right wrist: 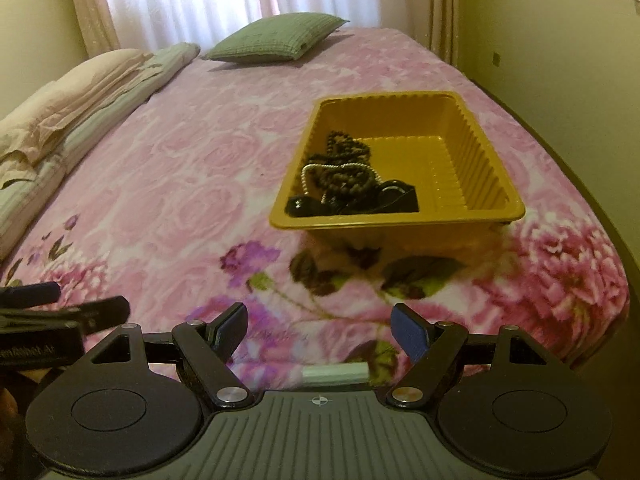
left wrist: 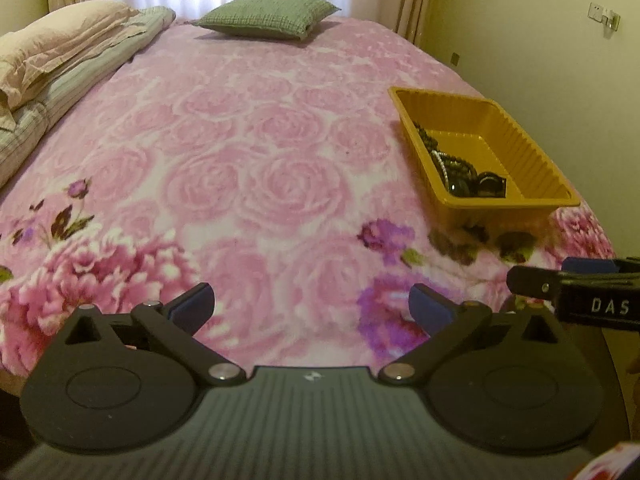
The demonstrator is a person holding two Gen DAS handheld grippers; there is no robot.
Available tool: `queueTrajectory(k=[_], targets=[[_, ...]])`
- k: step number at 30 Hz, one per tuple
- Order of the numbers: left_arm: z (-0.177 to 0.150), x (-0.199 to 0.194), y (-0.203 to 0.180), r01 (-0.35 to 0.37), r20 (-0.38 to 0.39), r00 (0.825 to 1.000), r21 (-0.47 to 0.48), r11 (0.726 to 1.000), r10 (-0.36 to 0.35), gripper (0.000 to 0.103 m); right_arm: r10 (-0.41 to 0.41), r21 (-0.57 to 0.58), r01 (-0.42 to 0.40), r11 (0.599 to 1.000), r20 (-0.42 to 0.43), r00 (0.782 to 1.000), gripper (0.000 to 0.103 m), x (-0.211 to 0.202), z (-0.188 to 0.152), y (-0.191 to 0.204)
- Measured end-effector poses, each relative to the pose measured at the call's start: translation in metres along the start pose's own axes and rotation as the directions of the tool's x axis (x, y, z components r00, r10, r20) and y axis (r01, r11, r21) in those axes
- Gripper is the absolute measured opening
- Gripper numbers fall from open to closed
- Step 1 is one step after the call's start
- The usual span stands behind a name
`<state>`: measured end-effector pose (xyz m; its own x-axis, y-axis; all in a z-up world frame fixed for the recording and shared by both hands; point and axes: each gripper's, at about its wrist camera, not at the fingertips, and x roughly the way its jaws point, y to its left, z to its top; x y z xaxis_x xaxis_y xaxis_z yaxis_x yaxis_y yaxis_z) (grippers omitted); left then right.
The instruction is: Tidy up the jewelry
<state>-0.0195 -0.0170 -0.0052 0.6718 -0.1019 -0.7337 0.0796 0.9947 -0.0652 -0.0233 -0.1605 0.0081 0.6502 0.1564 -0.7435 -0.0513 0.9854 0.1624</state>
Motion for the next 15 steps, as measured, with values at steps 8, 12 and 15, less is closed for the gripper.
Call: queueTrajectory(k=[8, 12, 15], targets=[[0.0010, -0.0001, 0.0040, -0.030, -0.005, 1.000, -0.028, 0.999, 0.030, 0.103, -0.005, -0.011, 0.005, 1.000, 0.006, 1.000, 0.078, -0.0017, 0.0002, 0.0036], [0.0031, -0.0015, 0.0048, -0.037, 0.001, 0.999, -0.027, 0.999, 0.037, 0.103, -0.004, -0.013, 0.004, 1.000, 0.008, 1.000, 0.078, -0.0017, 0.0015, 0.0046], [0.0036, -0.0017, 0.0043, -0.034, 0.003, 0.999, -0.027, 0.999, 0.034, 0.103, -0.002, -0.015, 0.003, 1.000, 0.008, 1.000, 0.078, -0.0015, 0.0026, 0.0053]])
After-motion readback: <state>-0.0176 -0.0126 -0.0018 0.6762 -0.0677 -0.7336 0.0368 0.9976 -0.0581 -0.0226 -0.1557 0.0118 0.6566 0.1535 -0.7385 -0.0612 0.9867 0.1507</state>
